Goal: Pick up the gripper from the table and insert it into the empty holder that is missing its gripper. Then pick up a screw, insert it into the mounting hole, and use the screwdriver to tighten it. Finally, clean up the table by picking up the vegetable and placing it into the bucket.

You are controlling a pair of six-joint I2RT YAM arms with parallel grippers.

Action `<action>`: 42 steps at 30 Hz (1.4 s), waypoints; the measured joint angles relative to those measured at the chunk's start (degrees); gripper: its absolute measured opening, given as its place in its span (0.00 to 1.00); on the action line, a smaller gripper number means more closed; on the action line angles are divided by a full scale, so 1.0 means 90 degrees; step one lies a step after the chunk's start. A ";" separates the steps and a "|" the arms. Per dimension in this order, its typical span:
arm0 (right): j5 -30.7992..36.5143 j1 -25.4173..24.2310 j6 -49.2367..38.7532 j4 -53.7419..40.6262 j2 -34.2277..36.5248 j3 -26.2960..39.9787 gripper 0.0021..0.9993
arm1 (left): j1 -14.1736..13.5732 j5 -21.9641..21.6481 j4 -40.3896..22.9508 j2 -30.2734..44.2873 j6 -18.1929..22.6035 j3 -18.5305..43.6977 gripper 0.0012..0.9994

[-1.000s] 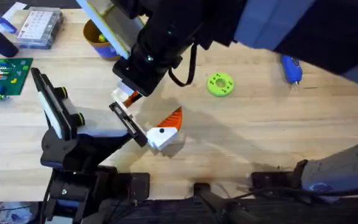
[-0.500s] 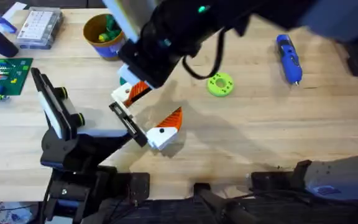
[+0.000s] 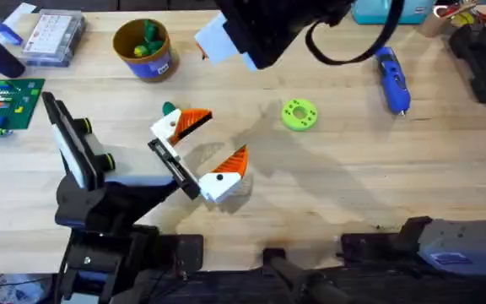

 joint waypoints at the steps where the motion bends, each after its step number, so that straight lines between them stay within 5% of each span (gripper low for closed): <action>1: -0.0002 -0.0002 0.0000 0.0000 0.0002 0.0000 0.01 | 0.0000 0.0000 0.0000 0.0002 -0.0002 0.0000 0.99; 42: -0.0884 0.0481 -0.1067 0.0149 0.1294 0.0000 0.01 | 0.0000 0.0000 0.0000 0.0002 -0.0001 0.0000 0.99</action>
